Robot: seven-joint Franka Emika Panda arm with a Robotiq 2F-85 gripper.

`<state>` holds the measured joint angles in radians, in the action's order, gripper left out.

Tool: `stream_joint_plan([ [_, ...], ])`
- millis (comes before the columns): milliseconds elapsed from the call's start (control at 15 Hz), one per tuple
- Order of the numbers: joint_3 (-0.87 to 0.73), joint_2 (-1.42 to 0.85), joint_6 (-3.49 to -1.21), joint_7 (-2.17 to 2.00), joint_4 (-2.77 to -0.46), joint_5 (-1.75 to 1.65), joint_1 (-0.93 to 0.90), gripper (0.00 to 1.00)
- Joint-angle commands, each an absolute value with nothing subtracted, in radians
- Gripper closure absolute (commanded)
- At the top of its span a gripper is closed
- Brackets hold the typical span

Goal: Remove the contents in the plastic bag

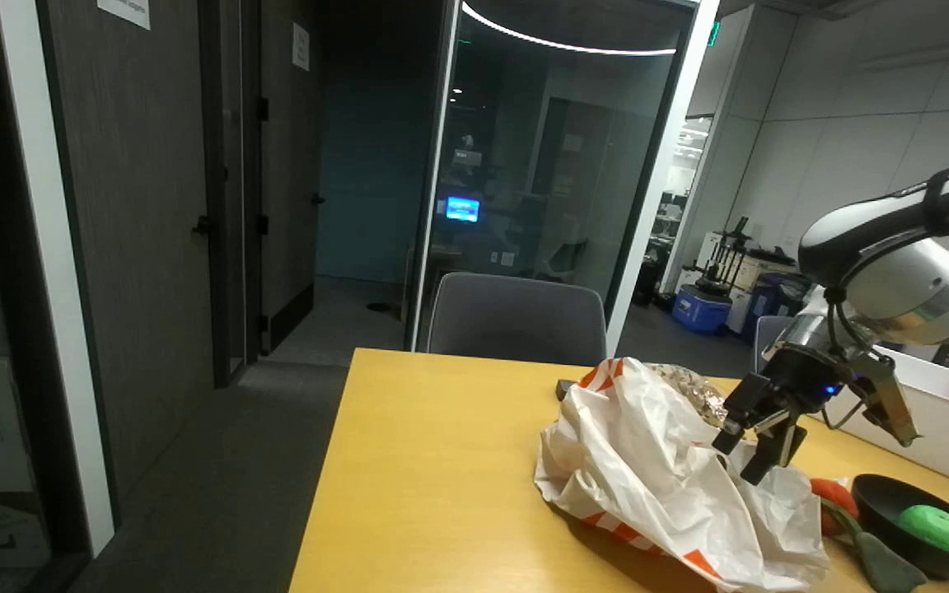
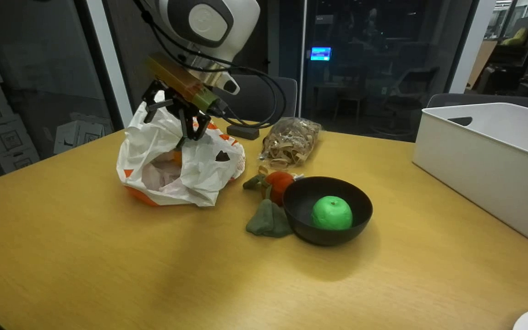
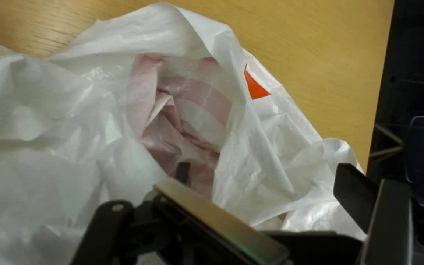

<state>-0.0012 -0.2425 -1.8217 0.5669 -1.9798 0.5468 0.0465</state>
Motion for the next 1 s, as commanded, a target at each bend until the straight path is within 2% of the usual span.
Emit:
stream_joint_plan([
  [0,0.016,-0.297,-1.784,0.54,-1.91,0.581,0.072,0.0],
  [467,-0.004,-0.336,-2.087,0.386,-1.926,0.364,0.051,0.0],
  [933,0.036,-0.389,-2.103,0.34,-1.899,0.208,0.031,0.0],
])
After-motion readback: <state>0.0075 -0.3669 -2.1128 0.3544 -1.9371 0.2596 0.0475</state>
